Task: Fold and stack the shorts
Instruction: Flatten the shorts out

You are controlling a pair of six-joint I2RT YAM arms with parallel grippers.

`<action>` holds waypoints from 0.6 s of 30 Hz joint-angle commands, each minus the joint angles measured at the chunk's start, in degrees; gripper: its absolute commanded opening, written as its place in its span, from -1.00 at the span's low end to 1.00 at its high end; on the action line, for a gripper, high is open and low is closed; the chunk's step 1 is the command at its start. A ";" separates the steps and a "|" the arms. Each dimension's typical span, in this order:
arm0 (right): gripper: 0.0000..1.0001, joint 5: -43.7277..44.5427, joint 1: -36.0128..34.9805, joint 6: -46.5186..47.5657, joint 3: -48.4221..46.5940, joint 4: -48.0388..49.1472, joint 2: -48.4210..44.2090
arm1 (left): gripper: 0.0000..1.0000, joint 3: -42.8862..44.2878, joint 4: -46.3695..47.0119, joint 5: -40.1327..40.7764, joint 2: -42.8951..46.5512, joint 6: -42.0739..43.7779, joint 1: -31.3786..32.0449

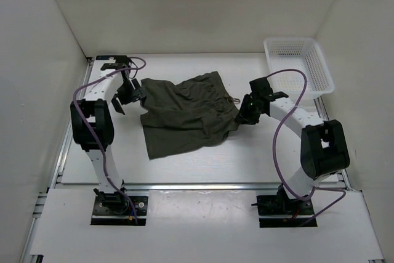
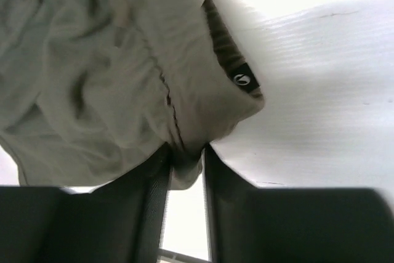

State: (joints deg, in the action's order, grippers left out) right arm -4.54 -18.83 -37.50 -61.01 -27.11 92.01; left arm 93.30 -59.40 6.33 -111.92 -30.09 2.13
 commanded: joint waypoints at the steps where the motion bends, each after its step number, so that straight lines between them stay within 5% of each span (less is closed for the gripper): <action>1: -0.11 2.68 -0.07 1.55 -2.19 -1.54 -0.86 | 0.94 1.20 -2.22 2.29 13.02 0.91 2.34; 5: 0.02 3.22 -0.07 2.08 -0.77 -1.54 -2.00 | 0.80 -9.16 -2.74 -2.53 25.24 0.91 5.15; 7: 0.02 2.61 -0.07 2.08 0.71 -2.07 -2.01 | 0.48 -19.69 -0.74 -8.40 31.30 -1.46 6.30; 9: 0.20 1.11 -0.07 2.08 1.25 -2.07 -2.71 | 0.40 -31.61 1.55 -12.64 35.08 -5.22 7.80; 15: 0.86 -0.47 0.46 1.55 5.12 -2.07 -5.43 | 0.96 -51.43 12.00 -19.95 42.40 -13.84 10.08; 18: 0.70 -2.40 1.08 1.02 6.60 -0.67 -5.43 | 0.96 -52.08 13.61 -20.57 41.78 -14.47 11.31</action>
State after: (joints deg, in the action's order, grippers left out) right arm -4.67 -18.35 -35.92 -55.35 -28.56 88.51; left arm 40.03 -52.31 -10.33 -72.10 -41.12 12.34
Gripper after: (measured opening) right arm 0.878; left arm 0.979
